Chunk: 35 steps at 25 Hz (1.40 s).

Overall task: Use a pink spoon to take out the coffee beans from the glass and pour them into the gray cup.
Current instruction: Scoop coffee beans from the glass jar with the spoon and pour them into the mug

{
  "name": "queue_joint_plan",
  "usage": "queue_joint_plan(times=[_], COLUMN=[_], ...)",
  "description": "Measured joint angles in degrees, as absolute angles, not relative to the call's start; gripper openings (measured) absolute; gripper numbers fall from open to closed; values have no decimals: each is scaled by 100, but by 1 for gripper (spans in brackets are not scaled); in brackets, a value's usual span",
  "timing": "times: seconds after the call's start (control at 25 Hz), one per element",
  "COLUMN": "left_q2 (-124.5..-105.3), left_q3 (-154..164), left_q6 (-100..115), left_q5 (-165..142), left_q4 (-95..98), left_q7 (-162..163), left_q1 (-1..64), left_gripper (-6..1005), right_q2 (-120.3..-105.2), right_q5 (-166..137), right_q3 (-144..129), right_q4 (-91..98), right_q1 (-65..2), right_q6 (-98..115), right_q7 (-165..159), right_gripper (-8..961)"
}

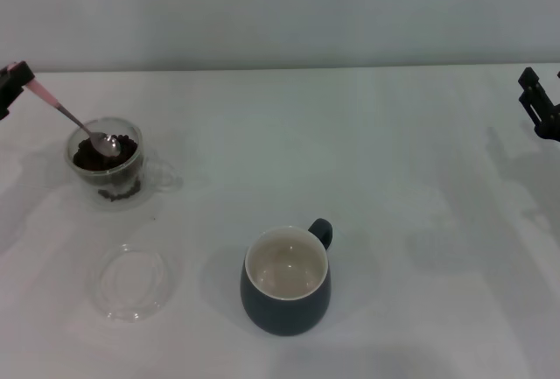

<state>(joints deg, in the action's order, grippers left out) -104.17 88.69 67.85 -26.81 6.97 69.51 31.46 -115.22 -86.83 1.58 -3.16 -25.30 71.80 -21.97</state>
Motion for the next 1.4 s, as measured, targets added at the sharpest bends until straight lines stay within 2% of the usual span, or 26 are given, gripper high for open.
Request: queue_joint_plan(times=[0.52,0.8,1.16,1.4], left_q2=[-10460,-10576,-10683,-10667], left_q3=[8867,8859,8845,8834], left_q6=[6566,6428,6230,6221], left_q5=[-2681,-2722,-2662,-2594], left_q4=[692,702,646,648], left_q7=[6287,6320,7115,7828], left_q1=[3154,3171,3161,2986], left_gripper=[143,144,146,148], right_q2=[-11529,-11531,-11531,-11531], right_q5=[-8674,-8674,-8675,-8675], right_q3=[207,300,299,298], right_q4=[-401,-515,-581,-587], right_q1=[-2520,-2492,-2497,-2506], right_q6=[7181,7210,7241,7259], right_q7=[-2206,-2206,-2206,-2206], right_gripper=[613,613,613,613])
